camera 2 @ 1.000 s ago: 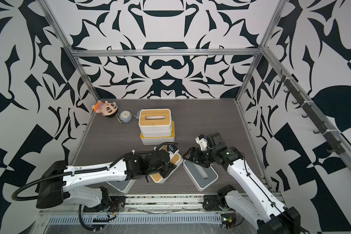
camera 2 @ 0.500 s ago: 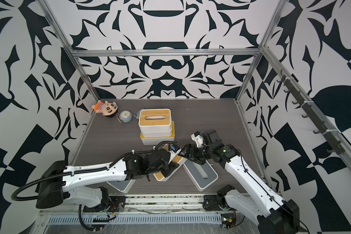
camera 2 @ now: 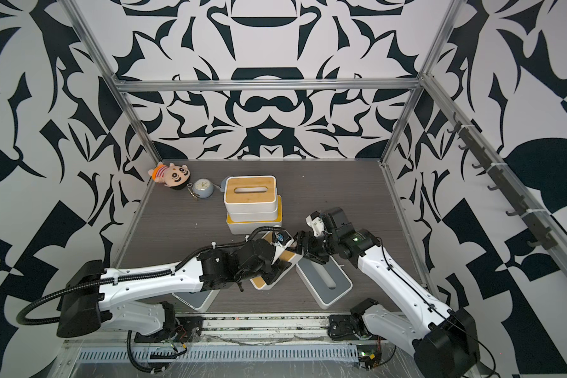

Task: Stack the tissue boxes
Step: Pick up the tissue box from the center of the board.

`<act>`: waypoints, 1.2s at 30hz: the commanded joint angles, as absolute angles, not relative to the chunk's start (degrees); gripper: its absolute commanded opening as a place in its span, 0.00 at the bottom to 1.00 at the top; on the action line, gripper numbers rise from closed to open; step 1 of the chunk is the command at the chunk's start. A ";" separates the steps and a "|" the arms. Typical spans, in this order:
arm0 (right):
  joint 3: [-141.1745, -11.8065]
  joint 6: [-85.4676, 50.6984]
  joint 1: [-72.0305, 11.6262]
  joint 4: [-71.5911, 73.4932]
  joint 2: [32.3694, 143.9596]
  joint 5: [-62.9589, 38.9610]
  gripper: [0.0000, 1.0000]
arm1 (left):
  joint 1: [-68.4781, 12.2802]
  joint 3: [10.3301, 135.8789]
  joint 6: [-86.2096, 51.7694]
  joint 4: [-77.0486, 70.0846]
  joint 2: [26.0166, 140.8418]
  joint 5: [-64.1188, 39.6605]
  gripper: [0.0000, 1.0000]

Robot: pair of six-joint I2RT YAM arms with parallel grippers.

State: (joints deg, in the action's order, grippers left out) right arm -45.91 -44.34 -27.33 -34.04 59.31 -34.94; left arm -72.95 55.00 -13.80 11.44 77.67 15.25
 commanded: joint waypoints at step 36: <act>-51.08 -47.46 -27.15 -29.76 51.14 -31.73 0.35 | -73.15 58.43 -11.58 8.10 73.50 16.51 0.61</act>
